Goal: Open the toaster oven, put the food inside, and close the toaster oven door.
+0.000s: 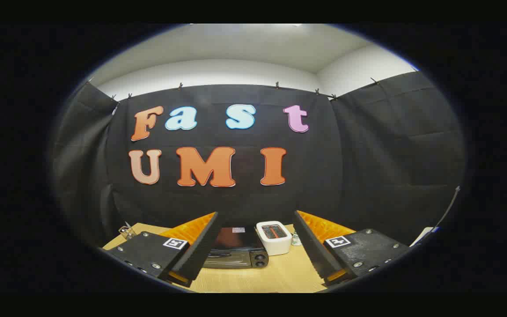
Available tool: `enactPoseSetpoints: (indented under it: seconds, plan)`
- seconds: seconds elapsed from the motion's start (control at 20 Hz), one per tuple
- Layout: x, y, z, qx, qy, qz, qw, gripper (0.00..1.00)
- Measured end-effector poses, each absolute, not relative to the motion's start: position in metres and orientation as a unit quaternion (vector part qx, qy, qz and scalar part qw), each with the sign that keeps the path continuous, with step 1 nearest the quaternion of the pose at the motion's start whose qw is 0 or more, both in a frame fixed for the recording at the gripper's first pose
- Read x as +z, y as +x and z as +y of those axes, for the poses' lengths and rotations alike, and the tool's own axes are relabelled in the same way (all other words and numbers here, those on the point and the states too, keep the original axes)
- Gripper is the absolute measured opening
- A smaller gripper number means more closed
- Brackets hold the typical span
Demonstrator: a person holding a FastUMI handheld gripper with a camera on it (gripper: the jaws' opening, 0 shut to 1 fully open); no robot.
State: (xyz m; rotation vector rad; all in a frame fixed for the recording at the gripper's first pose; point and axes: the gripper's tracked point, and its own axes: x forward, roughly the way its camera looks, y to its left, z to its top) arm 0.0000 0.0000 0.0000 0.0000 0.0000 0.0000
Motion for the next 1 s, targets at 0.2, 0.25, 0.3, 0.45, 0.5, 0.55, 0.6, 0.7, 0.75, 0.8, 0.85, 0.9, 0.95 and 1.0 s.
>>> enactPoseSetpoints:
  seconds: [0.2, 0.25, 0.3, 0.45, 0.5, 0.55, 0.6, 0.7, 0.75, 0.8, 0.85, 0.9, 0.95, 1.0]
  plan:
    - [-0.005, 0.004, 0.002, 0.002, -0.002, 0.003, 1.0, 0.98]
    - [-0.006, 0.004, 0.004, 0.003, -0.003, 0.003, 1.0, 0.98]
    - [-0.007, 0.005, 0.004, 0.004, -0.004, 0.004, 1.0, 0.98]
    - [-0.009, 0.006, 0.007, 0.005, -0.006, 0.003, 1.0, 0.98]
    - [-0.008, 0.006, 0.009, 0.007, -0.005, 0.002, 1.0, 0.98]
    - [-0.01, 0.006, 0.012, 0.01, -0.002, 0.003, 1.0, 0.98]
    - [-0.011, 0.008, 0.016, 0.014, -0.001, 0.004, 1.0, 0.98]
    - [-0.014, 0.01, 0.021, 0.019, -0.002, 0.006, 1.0, 0.98]
    - [-0.015, 0.011, 0.023, 0.019, -0.003, 0.006, 1.0, 0.98]
    - [-0.016, 0.012, 0.026, 0.021, -0.003, 0.005, 1.0, 0.98]
    - [-0.019, 0.013, 0.033, 0.027, -0.003, 0.007, 1.0, 0.98]
    - [-0.022, 0.015, 0.038, 0.032, -0.002, 0.01, 0.999, 0.98]
    - [-0.025, 0.017, 0.043, 0.036, -0.002, 0.013, 0.999, 0.98]
    - [-0.029, 0.019, 0.048, 0.041, -0.003, 0.018, 0.999, 0.98]
